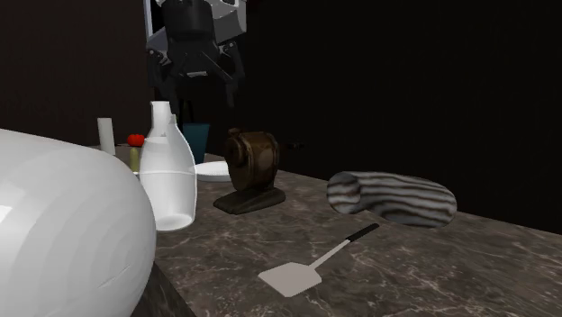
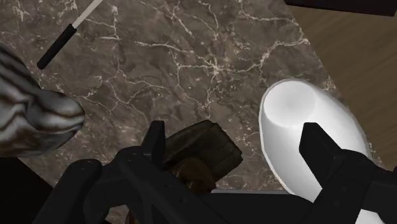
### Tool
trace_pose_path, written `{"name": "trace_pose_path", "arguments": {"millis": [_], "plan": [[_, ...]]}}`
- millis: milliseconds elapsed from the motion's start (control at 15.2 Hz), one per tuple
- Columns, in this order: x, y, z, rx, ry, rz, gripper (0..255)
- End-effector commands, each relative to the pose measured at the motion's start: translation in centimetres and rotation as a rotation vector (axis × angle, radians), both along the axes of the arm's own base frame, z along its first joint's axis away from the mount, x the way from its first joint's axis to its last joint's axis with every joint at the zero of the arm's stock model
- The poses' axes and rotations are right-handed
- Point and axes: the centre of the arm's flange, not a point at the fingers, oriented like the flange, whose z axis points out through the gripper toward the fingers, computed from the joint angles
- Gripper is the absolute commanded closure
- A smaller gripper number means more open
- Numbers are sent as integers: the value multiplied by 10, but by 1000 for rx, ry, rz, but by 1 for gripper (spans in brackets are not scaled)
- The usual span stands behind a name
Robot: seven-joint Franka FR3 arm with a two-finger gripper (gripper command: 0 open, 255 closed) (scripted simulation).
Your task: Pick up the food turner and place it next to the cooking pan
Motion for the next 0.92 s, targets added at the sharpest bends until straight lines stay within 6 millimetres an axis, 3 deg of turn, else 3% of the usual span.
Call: {"name": "trace_pose_path", "arguments": {"millis": [0, 396, 858], "plan": [[0, 0, 0, 0, 0, 0, 0], [9, -67, -45, 24, -22, -240, 0], [2, -143, -100, 51, -48, -520, 0]]}}
